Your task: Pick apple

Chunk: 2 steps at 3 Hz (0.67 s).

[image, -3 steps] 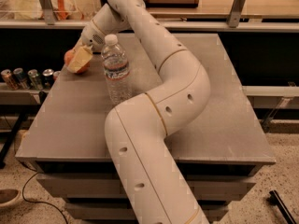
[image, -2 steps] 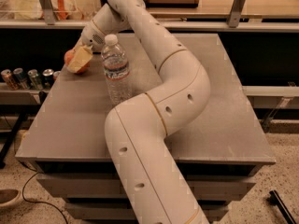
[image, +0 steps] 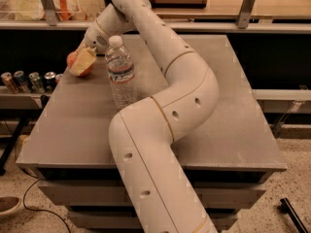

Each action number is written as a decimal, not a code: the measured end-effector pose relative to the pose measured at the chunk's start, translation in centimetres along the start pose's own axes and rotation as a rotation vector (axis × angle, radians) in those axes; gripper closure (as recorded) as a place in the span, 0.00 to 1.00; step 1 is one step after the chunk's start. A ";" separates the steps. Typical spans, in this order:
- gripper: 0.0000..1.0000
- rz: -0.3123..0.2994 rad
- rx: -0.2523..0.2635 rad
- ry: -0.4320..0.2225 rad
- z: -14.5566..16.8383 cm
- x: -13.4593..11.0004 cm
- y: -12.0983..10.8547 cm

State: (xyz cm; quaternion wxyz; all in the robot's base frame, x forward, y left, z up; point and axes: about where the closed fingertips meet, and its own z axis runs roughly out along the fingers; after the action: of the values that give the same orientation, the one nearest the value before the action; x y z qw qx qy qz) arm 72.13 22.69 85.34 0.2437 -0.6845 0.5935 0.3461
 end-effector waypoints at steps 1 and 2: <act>1.00 0.000 0.000 0.000 0.0 0.0 0.0; 0.81 -0.013 0.030 0.029 -0.3 -1.3 -0.1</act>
Offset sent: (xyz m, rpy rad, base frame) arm -0.0034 0.0074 0.0317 -0.0573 -0.0800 -0.0264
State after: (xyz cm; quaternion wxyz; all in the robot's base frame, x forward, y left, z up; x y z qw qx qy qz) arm 72.18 23.33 86.50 0.2474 -0.6897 0.5975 0.3257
